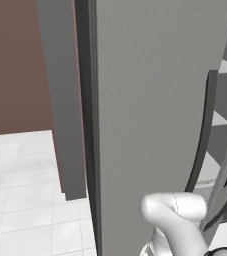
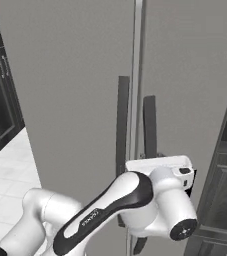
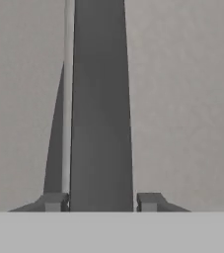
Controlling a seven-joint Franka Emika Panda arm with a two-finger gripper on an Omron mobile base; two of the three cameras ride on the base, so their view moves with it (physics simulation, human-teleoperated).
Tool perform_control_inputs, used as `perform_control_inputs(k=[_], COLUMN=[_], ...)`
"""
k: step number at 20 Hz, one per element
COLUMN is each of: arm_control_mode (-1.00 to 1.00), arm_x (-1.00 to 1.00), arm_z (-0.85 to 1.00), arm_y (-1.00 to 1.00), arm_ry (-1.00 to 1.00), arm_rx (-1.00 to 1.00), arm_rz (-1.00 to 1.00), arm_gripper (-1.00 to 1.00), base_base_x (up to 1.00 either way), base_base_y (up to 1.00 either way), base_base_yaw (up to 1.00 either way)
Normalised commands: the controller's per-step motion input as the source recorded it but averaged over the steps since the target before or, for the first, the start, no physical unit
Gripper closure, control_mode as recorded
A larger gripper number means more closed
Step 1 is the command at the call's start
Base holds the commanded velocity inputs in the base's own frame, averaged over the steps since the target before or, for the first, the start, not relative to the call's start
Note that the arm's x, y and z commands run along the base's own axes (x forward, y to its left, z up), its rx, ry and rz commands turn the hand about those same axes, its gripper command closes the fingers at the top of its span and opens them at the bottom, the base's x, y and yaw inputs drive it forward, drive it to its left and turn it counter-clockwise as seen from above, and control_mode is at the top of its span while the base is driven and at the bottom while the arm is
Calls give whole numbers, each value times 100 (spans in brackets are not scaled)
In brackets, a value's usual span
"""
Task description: Open the freezer door, pick up the ice cube tray from the freezer, and place it on the dining counter.
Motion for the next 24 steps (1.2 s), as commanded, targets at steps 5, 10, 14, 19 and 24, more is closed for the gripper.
perform_control_inputs(k=[5,10,14,19,24], arm_control_mode=[-100,-100,-100,-100,-100], arm_x=[-77,-66,-45,-15,0], arm_z=[0,0,0,0,0], arm_y=[-62,-62,-47,-25,0], arm_ry=[0,0,0,0,0], arm_rx=[0,0,0,0,0], arm_rz=[-17,-15,-9,-2,0], arm_gripper=[100,100,100,-100,-100], base_base_x=[0,0,0,0,0], base_base_y=[0,0,0,0,0], base_base_yaw=[0,0,0,0,0])
